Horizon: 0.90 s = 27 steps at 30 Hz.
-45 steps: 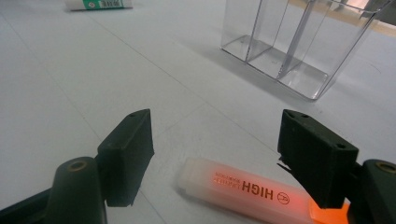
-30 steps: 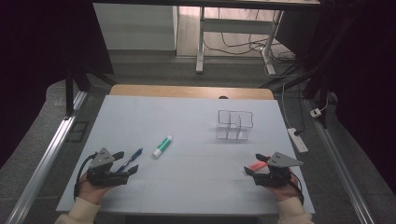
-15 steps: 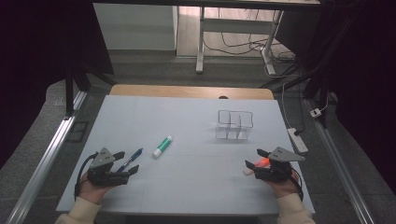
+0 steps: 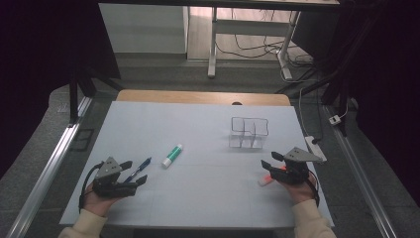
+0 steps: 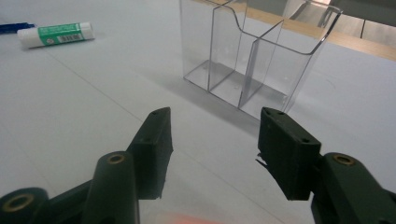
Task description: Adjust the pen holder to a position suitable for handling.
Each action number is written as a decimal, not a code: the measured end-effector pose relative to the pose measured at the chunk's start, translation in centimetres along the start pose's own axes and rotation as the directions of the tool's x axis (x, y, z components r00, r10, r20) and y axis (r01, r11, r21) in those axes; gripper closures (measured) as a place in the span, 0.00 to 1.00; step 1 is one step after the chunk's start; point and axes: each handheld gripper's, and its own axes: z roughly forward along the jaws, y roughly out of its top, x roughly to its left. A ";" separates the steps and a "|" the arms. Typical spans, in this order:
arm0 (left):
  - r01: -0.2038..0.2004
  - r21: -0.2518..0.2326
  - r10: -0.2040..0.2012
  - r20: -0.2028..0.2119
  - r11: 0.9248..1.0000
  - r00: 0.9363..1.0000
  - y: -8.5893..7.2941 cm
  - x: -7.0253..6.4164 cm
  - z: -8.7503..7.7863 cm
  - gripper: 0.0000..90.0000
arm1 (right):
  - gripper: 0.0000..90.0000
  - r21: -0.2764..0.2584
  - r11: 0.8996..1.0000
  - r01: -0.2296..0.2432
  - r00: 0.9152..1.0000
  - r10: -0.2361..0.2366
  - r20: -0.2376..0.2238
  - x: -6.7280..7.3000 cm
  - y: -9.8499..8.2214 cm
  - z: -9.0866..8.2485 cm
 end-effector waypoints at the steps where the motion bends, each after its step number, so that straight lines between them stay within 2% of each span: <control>1: 0.000 0.000 0.000 0.000 1.000 1.000 0.0 0.0 0.0 0.24 | 0.52 0.005 1.000 0.000 1.000 0.000 0.003 -0.1 0.1 0.0; 15: 0.002 -0.002 -0.002 -0.001 1.000 1.000 0.0 0.0 0.0 0.25 | 0.66 0.006 1.000 -0.021 1.000 0.020 0.022 -0.6 1.5 0.3; 27: 0.007 -0.008 -0.007 -0.002 1.000 1.000 0.1 0.2 0.0 0.25 | 0.94 0.020 1.000 -0.022 0.997 0.020 0.075 -1.6 3.4 0.2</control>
